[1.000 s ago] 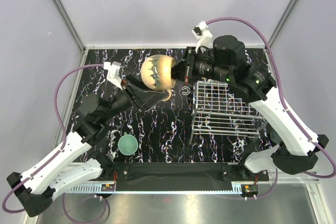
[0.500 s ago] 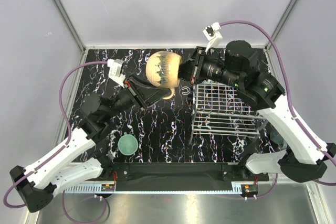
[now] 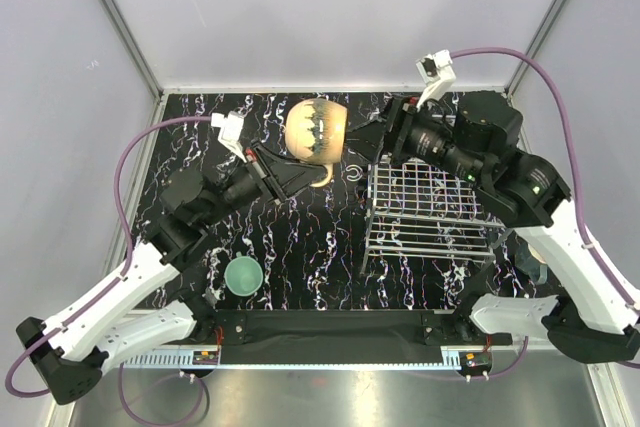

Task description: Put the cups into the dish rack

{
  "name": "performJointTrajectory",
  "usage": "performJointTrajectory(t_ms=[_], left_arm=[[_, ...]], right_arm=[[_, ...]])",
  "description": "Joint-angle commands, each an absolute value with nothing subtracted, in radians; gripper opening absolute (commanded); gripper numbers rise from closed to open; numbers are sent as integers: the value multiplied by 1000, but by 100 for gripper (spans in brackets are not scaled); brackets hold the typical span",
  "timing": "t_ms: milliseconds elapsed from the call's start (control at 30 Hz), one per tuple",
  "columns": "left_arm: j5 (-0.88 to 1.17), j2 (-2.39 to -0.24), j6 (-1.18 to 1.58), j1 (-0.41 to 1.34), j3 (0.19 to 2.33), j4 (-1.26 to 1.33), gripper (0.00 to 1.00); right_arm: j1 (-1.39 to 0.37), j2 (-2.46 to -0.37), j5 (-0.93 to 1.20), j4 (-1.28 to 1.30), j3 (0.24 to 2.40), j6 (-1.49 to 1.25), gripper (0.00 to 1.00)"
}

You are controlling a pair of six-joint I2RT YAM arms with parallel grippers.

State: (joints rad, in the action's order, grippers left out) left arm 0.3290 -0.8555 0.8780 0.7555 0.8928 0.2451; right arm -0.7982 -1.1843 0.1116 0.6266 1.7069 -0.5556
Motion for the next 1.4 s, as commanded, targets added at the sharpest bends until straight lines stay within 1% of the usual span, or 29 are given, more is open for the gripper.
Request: performJointTrajectory(t_ms=[0, 33, 67, 167, 200, 367, 433, 567, 667, 700, 733, 900, 1067, 1167, 1200, 1367], left_arm=[[273, -841, 783, 752, 1032, 250, 0], [262, -853, 732, 752, 1072, 180, 0], [253, -859, 706, 752, 1090, 145, 0], [233, -894, 582, 750, 1146, 51, 0], [226, -906, 513, 750, 1164, 28, 0], [180, -1009, 367, 727, 1239, -46, 0], [219, -1078, 321, 704, 1294, -80, 0], [287, -1193, 276, 626, 1353, -78, 0], [279, -1278, 169, 617, 1406, -75, 0], [279, -1340, 114, 614, 1432, -89, 0], [276, -1373, 91, 611, 1492, -121, 0], [291, -1593, 12, 600, 1617, -126, 0], [330, -1791, 6, 584, 1796, -123, 0], [383, -1896, 17, 584, 1868, -101, 0], [411, -1940, 32, 586, 1879, -85, 0], [511, -2023, 54, 588, 1888, -12, 0]], right_arm=[[-802, -1144, -33, 682, 1729, -485, 68], [-802, -1141, -70, 739, 1732, -473, 68], [-802, -1129, -154, 768, 1735, -451, 68], [-802, -1103, -309, 870, 1718, -405, 67], [-802, -1094, -340, 888, 1707, -397, 66], [-802, -993, -490, 959, 1654, -412, 65], [-802, -985, -576, 1049, 1673, -451, 62], [-802, -1017, -736, 1196, 1726, -472, 62], [-802, -1028, -790, 1250, 1720, -469, 62], [-802, -1028, -796, 1255, 1715, -463, 62], [-802, -1035, -807, 1275, 1710, -456, 62], [-802, -1054, -822, 1292, 1675, -442, 63], [-802, -1025, -769, 1243, 1658, -407, 63], [-802, -1011, -778, 1247, 1669, -400, 62], [-802, -1006, -781, 1246, 1667, -397, 63], [-802, -973, -801, 1226, 1661, -367, 61]])
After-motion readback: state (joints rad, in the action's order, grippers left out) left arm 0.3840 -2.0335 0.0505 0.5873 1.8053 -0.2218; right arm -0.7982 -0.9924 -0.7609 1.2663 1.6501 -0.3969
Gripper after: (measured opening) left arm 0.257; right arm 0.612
